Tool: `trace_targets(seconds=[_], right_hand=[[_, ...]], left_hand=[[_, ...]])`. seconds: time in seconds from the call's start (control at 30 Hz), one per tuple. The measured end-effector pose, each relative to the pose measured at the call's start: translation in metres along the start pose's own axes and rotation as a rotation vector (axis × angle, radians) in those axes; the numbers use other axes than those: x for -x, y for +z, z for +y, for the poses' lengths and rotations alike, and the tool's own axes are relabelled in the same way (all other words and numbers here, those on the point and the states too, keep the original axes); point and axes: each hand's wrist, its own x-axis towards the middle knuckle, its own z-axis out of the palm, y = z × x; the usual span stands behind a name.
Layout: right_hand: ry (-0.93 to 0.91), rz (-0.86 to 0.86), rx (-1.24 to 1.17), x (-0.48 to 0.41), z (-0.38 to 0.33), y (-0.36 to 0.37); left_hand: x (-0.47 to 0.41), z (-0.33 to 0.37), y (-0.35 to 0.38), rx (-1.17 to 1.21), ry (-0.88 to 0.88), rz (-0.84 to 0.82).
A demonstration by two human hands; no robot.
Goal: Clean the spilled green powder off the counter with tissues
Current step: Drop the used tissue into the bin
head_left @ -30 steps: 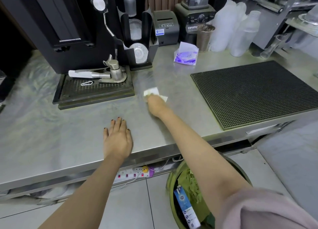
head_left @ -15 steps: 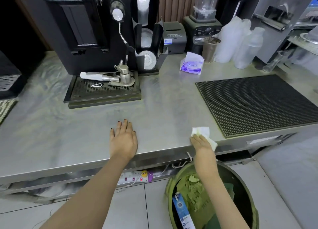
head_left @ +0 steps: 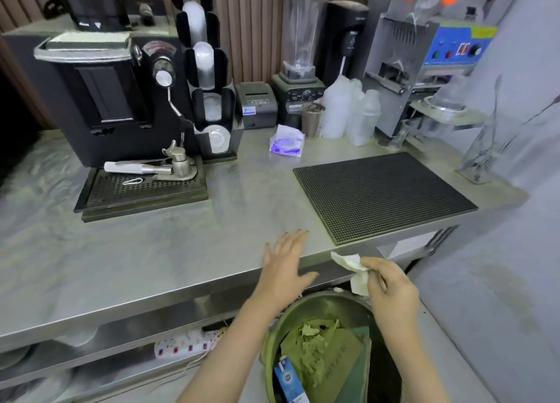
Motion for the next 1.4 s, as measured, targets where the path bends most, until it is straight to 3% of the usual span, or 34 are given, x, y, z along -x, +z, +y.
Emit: trace_targets(seconds=[0.07,0.17,0.27,0.43,0.57,0.67,0.77,1.03,1.4], right_hand=[[0.053,0.004,-0.065,-0.003,-0.002,-0.014],[0.095,-0.045,-0.144,-0.007,0.0,-0.029],[0.151,-0.049,-0.241,-0.009,0.002,-0.039],[0.297,-0.047,-0.376,-0.008,0.007,-0.054],[0.322,-0.194,-0.304,-0.009,0.011,-0.06],[0.324,-0.13,-0.26,-0.013,0.009,-0.061],[0.31,-0.09,-0.331,-0.018,0.008,-0.061],[0.361,-0.253,-0.544,-0.032,-0.012,-0.045],[0.412,-0.56,-0.747,-0.02,-0.087,0.054]], left_hand=[[-0.009,0.026,0.001,0.124,0.034,-0.097],[-0.019,0.042,0.004,0.107,0.11,-0.205],[-0.019,0.055,0.01,0.271,0.085,-0.207],[-0.012,0.074,0.011,0.527,0.019,-0.113],[-0.014,0.082,0.009,0.539,-0.018,-0.088],[-0.014,0.089,0.002,0.701,-0.099,-0.013],[-0.01,0.09,-0.007,0.898,-0.186,0.071],[-0.003,0.079,-0.022,1.27,-0.413,0.241],[0.057,0.011,-0.097,1.072,-0.487,0.573]])
